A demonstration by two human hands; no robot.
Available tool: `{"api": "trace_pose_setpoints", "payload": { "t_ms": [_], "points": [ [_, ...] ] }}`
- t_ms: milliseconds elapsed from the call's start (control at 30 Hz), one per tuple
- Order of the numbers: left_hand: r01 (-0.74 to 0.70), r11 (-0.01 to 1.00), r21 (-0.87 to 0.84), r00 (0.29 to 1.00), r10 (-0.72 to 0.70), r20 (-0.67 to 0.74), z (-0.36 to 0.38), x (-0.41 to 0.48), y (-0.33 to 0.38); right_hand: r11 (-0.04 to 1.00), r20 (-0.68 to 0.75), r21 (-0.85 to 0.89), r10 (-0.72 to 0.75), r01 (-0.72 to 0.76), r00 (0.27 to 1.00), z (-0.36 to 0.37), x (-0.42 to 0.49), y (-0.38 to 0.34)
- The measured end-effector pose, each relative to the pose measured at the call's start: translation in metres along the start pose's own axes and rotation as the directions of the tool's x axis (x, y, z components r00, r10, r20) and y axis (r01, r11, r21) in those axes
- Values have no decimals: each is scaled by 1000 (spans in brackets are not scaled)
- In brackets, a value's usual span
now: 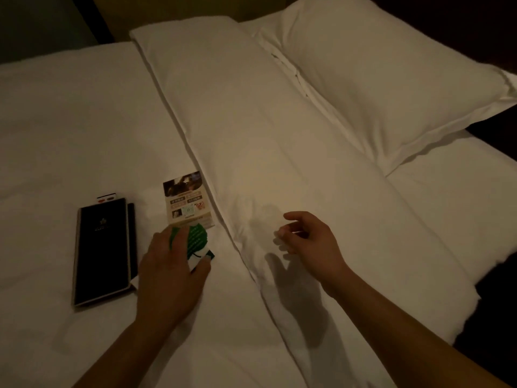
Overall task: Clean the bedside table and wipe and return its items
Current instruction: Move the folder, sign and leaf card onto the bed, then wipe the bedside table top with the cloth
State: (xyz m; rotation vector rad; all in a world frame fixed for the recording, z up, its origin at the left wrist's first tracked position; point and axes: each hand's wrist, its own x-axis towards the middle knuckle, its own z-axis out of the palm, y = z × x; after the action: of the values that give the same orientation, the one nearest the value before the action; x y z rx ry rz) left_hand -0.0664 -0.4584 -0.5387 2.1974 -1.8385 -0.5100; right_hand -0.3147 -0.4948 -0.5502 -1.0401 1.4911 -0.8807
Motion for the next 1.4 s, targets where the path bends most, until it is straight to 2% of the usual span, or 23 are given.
{"api": "trace_pose_setpoints", "payload": {
  "t_ms": [133,233,433,767,1000,1167,1400],
  "points": [
    [-97,995,-6,994,97,52,9,-4,49,999,-45,15,-36,37,998,-38,-16,-7],
    [-179,983,-31,982,181,49,15,-9,87,995,-106,-32,-96,93,990,-71,-32,-12],
    [-321,947,-19,945,322,55,20,-21,157,989,-188,-95,-132,116,973,-131,-65,-9],
    [-456,890,7,885,453,104,45,-63,259,991,-359,-37,-133,129,924,-216,-112,17],
    [-599,800,-29,790,597,143,84,-111,351,993,-491,41,-76,110,868,-296,-157,46],
    [-698,714,-46,697,693,187,114,-151,405,991,-603,82,-37,108,797,-350,-198,69],
    [-776,627,-66,596,764,248,150,-202,461,991,-669,109,15,78,743,-408,-252,100]
  ]
}}
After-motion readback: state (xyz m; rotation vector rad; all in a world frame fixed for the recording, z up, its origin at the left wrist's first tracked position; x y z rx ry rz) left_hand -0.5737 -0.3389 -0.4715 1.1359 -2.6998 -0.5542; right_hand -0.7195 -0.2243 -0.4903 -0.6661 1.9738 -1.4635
